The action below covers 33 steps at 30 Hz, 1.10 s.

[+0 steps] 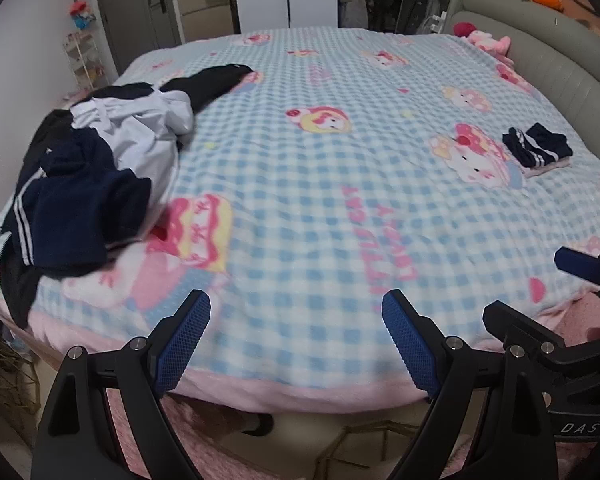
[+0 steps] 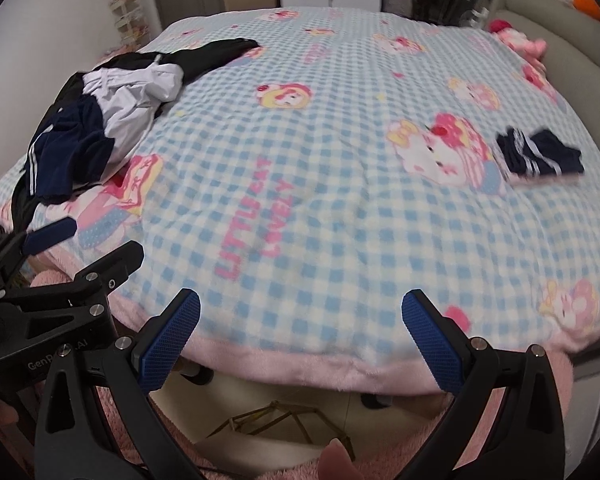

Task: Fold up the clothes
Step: 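Move both grippers toward the navy striped track pants on the pile, then grasp the navy track pants with both grippers and lift them off the pile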

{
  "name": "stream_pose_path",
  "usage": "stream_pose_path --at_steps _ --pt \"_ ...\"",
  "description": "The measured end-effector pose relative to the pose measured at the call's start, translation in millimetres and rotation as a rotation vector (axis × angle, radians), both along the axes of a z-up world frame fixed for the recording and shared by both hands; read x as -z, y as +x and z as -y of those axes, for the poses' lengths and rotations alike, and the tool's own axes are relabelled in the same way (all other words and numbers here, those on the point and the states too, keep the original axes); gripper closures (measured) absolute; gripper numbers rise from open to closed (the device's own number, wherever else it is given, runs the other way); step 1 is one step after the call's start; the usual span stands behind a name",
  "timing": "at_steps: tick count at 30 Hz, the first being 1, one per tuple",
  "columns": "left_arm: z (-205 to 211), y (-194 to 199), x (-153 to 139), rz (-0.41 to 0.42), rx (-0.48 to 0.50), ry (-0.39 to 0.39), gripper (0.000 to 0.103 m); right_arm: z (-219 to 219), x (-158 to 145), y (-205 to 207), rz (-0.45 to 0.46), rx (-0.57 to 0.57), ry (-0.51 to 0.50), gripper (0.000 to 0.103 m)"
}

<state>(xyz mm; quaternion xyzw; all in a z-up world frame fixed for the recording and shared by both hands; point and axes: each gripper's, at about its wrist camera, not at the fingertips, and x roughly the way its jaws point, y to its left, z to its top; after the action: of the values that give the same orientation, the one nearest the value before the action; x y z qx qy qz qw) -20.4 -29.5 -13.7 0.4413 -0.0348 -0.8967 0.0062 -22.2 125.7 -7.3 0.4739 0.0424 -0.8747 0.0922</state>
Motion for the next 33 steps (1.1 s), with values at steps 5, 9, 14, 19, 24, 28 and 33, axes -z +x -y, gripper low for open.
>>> stream_pose_path --at_steps 5,9,14,19,24,28,33 --pt "32 -9 -5 -0.026 -0.055 -0.025 0.013 35 -6 -17 -0.032 -0.078 0.037 0.001" --pt "64 -17 -5 -0.033 -0.111 -0.017 0.013 65 -10 -31 -0.050 -0.122 0.066 0.001" --pt "106 -24 -1 -0.037 -0.167 0.024 0.013 106 -11 -46 -0.062 -0.151 0.081 0.001" --pt "159 -20 18 -0.026 -0.231 0.128 0.013 151 -3 -61 -0.060 -0.226 0.079 0.001" --pt "216 -16 42 -0.028 -0.362 0.264 0.014 204 14 -82 -0.064 -0.297 0.114 0.001" --pt "259 -20 51 -0.066 -0.457 0.370 0.014 243 20 -100 -0.084 -0.354 0.093 0.001" --pt "302 -37 59 -0.117 -0.503 0.533 0.014 280 22 -123 -0.077 -0.378 0.016 0.001"
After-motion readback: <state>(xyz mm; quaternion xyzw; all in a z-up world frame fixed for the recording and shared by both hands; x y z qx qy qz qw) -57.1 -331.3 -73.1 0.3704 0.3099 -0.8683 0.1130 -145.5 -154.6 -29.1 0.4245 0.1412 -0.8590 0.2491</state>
